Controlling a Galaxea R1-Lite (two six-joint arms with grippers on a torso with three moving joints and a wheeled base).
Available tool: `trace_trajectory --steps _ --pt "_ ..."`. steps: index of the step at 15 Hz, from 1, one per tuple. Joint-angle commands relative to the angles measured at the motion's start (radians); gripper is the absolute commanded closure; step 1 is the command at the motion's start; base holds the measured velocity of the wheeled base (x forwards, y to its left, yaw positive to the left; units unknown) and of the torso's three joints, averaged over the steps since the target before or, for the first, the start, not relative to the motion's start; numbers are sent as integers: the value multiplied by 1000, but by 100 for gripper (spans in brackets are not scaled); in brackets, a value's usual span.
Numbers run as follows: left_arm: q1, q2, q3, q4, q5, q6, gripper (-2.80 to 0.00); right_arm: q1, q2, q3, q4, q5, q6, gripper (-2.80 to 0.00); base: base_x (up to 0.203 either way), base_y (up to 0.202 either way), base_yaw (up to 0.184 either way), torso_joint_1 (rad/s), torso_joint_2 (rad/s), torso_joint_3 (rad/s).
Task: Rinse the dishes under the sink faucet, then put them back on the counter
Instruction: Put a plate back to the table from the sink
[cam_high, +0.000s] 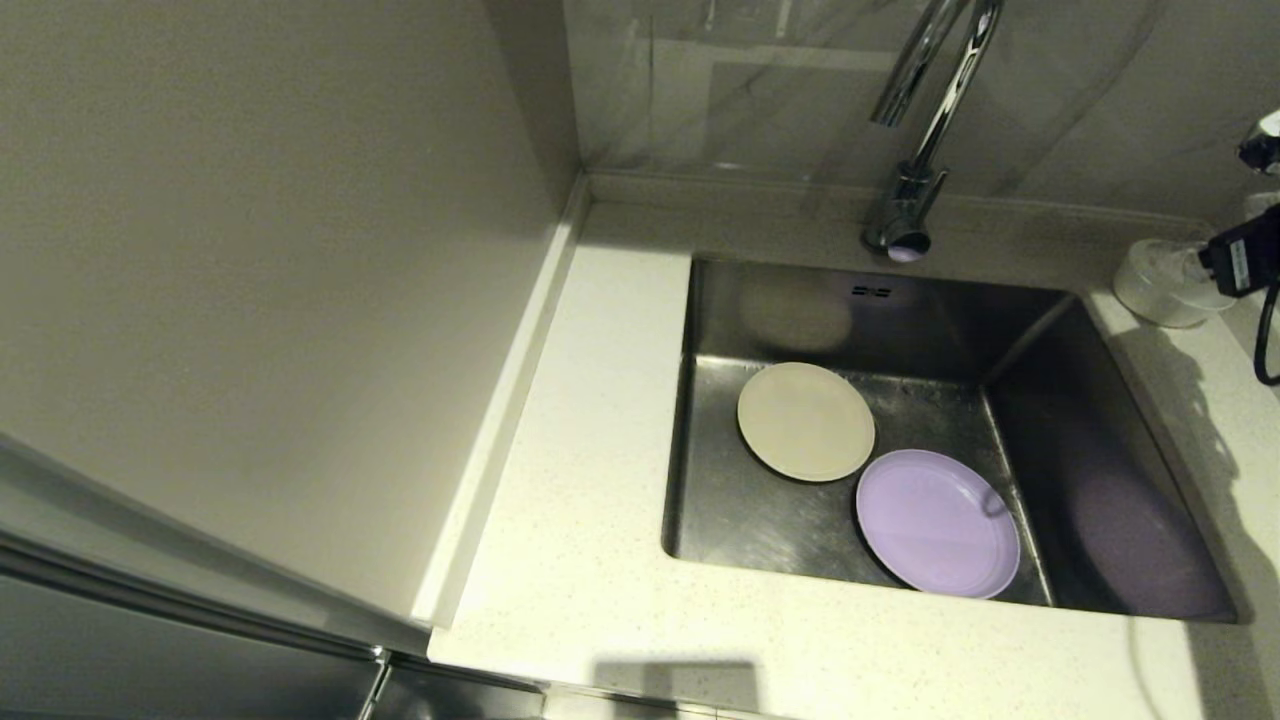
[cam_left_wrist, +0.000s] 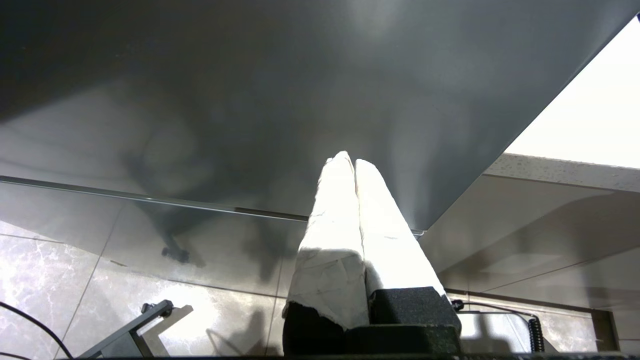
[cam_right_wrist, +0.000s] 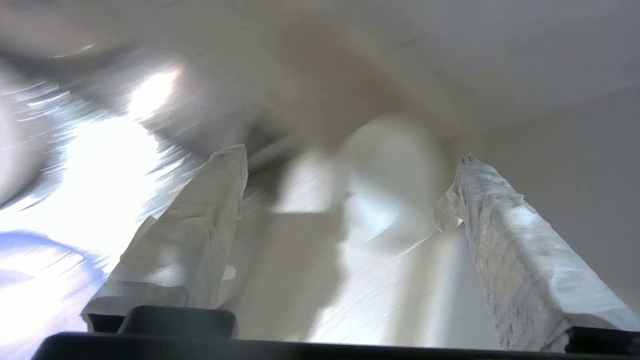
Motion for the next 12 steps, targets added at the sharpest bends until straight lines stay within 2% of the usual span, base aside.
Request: trace_trajectory --steps 1,4,7,9,11,12 --pt "0 -3 0 0 0 -1 0 1 -188 238 0 39 -4 -280 0 0 0 0 0 0" --pt "0 -3 0 0 0 -1 0 25 -405 543 66 43 -72 -280 0 0 0 0 0 0" --pt "0 -3 0 0 0 -1 0 85 -558 655 401 -96 -110 -280 0 0 0 0 0 0" --pt "0 -3 0 0 0 0 0 94 -590 771 439 -173 -114 -280 0 0 0 0 0 0" --pt "-1 -3 0 0 0 -1 0 95 -620 866 442 -296 -114 -280 0 0 0 0 0 0" --pt "0 -3 0 0 0 0 0 95 -631 892 441 -324 -120 -280 0 0 0 0 0 0"
